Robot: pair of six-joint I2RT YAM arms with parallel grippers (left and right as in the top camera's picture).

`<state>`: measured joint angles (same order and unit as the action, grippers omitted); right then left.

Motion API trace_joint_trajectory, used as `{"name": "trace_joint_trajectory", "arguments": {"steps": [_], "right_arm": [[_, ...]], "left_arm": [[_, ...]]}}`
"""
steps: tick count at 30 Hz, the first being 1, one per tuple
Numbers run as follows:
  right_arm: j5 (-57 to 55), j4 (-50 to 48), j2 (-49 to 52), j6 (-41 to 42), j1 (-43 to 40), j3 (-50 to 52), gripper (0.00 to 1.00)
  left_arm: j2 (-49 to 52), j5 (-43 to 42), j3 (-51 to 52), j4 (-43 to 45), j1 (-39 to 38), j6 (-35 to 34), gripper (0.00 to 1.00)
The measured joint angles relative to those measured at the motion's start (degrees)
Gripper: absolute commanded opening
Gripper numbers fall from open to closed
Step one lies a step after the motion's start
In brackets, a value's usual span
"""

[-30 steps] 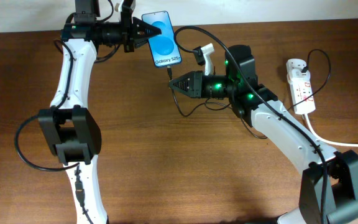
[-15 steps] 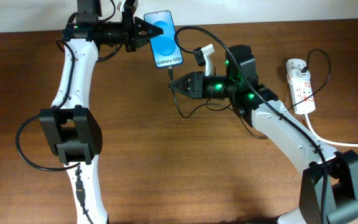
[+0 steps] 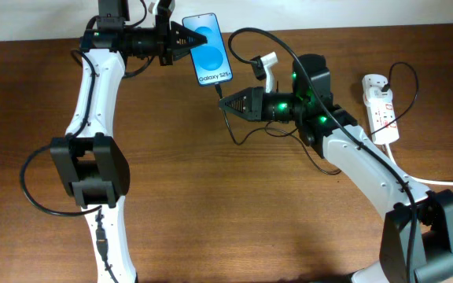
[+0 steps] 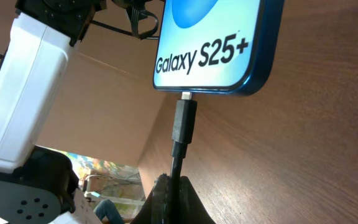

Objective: Plug charger to phone and switch on socket
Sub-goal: 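Release the cable and lower the phone onto the table with the left gripper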

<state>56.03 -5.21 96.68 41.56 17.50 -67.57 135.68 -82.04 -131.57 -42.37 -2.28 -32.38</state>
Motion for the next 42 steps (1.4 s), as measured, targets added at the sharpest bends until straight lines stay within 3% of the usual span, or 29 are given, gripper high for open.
{"name": "trace_joint_trajectory", "arguments": {"steps": [21, 24, 28, 34, 36, 37, 39, 42], "right_arm": [[0.9, 1.0, 0.0, 0.0, 0.0, 0.2, 0.05], [0.0, 3.2, 0.0, -0.5, -0.1, 0.2, 0.23], [-1.6, 3.5, 0.0, -1.4, -0.7, 0.2, 0.38], [0.6, 3.4, 0.0, -1.4, -3.7, 0.2, 0.88], [2.7, 3.7, 0.0, -1.5, -6.8, 0.2, 0.91], [3.3, 4.9, 0.0, -1.6, -8.0, 0.2, 0.99], [3.6, 7.8, 0.0, -3.1, -8.5, 0.0, 0.99], [-0.3, 20.3, -0.1, -8.7, -8.5, -0.3, 0.98]], "left_arm": [[0.0, 1.0, 0.0, -2.4, -1.1, 1.5, 0.00], [0.0, 1.0, 0.0, -2.6, -1.1, 2.2, 0.00], [0.0, 0.4, 0.0, -3.1, -1.1, 2.8, 0.00], [0.0, 2.7, 0.0, -3.3, -1.1, 5.8, 0.00], [0.0, 5.9, 0.0, -5.1, -1.0, 8.2, 0.00], [0.0, 8.5, 0.0, -7.1, -1.0, 10.3, 0.00], [0.0, 14.9, 0.0, -14.4, -1.0, 15.5, 0.00], [0.0, 26.0, 0.1, -25.4, -1.0, 25.2, 0.00]]}}
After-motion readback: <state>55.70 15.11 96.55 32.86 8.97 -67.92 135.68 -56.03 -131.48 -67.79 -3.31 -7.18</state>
